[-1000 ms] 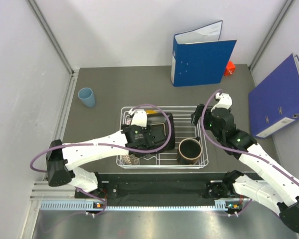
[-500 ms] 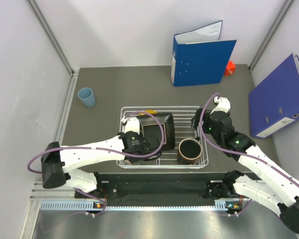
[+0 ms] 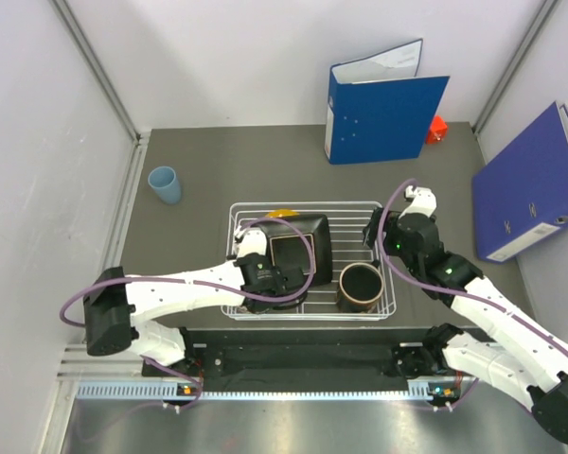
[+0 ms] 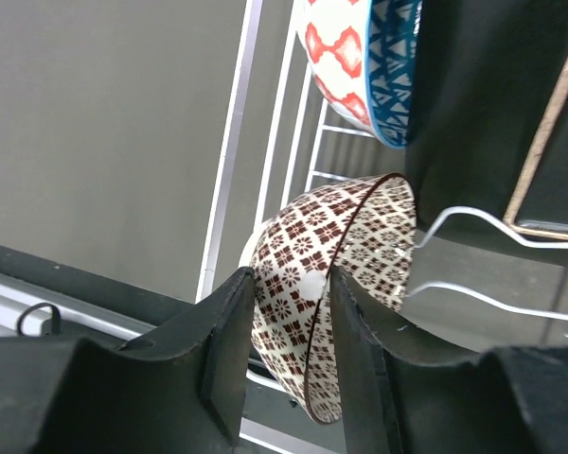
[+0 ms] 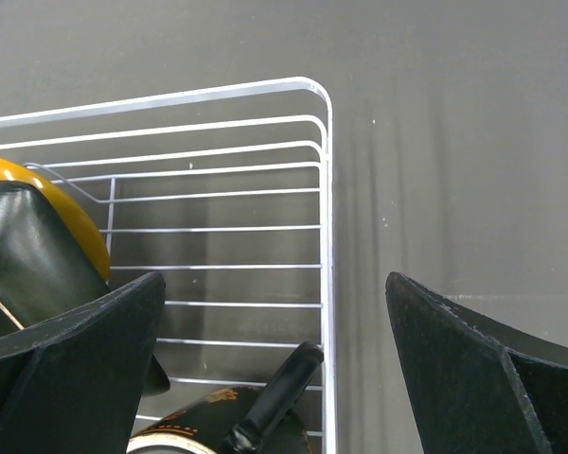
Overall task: Unload the mixed dishes from the dish rack
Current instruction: Adjust the dish rack at the center of the board.
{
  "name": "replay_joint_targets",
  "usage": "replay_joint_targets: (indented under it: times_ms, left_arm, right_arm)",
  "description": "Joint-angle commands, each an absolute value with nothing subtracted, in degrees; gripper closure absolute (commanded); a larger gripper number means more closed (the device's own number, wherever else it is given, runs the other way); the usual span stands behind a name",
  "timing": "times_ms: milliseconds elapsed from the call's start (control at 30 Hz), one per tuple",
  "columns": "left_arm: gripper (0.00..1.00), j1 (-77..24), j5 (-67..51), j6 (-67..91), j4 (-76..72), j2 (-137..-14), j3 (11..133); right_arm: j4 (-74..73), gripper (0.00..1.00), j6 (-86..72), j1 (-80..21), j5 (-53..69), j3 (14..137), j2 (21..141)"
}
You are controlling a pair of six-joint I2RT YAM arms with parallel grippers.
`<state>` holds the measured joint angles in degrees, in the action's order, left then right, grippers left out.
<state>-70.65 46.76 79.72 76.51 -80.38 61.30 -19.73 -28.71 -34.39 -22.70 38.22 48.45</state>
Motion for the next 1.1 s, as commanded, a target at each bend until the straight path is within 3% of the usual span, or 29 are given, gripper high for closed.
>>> replay_joint_targets:
  times_ms: [0,100,200,267,300,1067]
  left_arm:
    - [0.61,-71.28,46.76,79.98,86.31,-81.73,60.64]
    - [0.65,-71.54,46.93,80.15,86.31,-82.88,60.47]
    - [0.81,-71.80,46.93,80.33,86.13,-83.76,60.82]
    - [0.98,-71.89,47.11,80.42,86.22,-84.20,61.17]
    - [1.00,-71.98,47.11,80.25,86.31,-84.29,61.61]
    - [1.00,-76.64,49.22,74.62,86.31,-89.12,79.45]
  right_arm:
    - [-17.75,0.00,-29.27,-35.07,-22.68,37.71,48.25]
    - [-17.58,0.00,-29.27,-35.07,-22.59,37.44,48.60]
    - [-17.32,0.01,-29.27,-35.07,-22.59,37.09,48.78]
    - [-17.23,0.00,-29.27,-35.07,-22.50,37.18,48.78]
    - [-17.31,0.00,-29.18,-35.07,-22.50,37.00,48.78]
    - [-16.26,0.00,-28.83,-35.07,-21.71,38.67,48.08]
